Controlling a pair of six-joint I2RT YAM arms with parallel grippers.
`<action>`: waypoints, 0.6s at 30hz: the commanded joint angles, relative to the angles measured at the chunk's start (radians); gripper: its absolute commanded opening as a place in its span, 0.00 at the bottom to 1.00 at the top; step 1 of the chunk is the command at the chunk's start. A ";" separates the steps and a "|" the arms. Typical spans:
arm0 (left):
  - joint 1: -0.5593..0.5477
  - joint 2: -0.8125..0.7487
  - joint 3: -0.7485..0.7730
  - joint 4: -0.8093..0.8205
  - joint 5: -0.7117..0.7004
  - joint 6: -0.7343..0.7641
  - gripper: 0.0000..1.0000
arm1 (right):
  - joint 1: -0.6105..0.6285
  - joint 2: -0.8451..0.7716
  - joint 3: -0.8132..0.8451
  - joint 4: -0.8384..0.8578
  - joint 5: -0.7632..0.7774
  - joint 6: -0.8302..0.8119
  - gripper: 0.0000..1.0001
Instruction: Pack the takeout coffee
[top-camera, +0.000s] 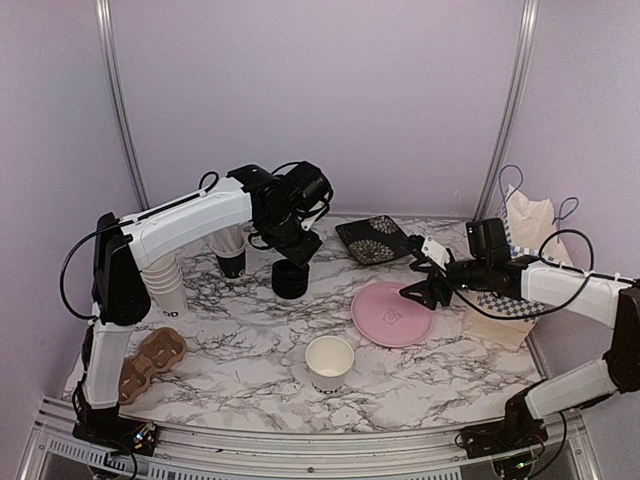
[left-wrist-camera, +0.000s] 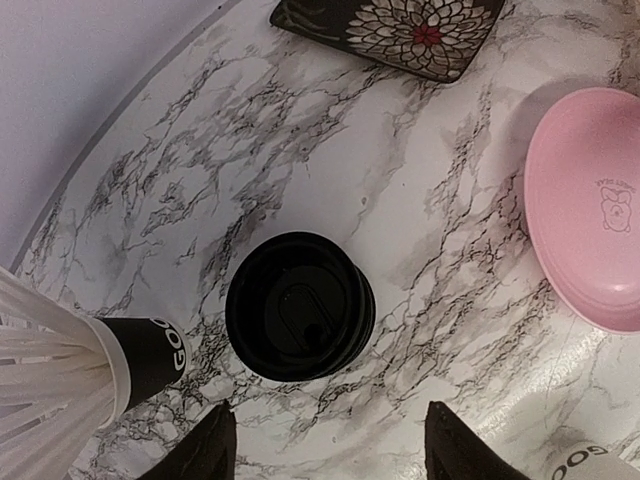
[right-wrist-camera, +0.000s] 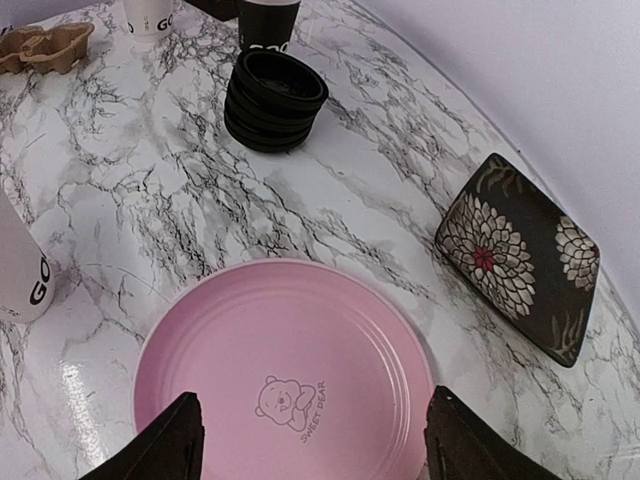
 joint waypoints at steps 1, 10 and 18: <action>0.037 0.057 0.058 -0.022 0.113 -0.018 0.65 | -0.005 0.026 0.034 -0.014 0.005 -0.020 0.74; 0.066 0.177 0.110 -0.023 0.103 -0.029 0.60 | -0.005 0.038 0.031 -0.023 0.010 -0.043 0.73; 0.071 0.234 0.152 -0.022 0.063 -0.008 0.53 | -0.005 0.052 0.041 -0.042 0.013 -0.061 0.73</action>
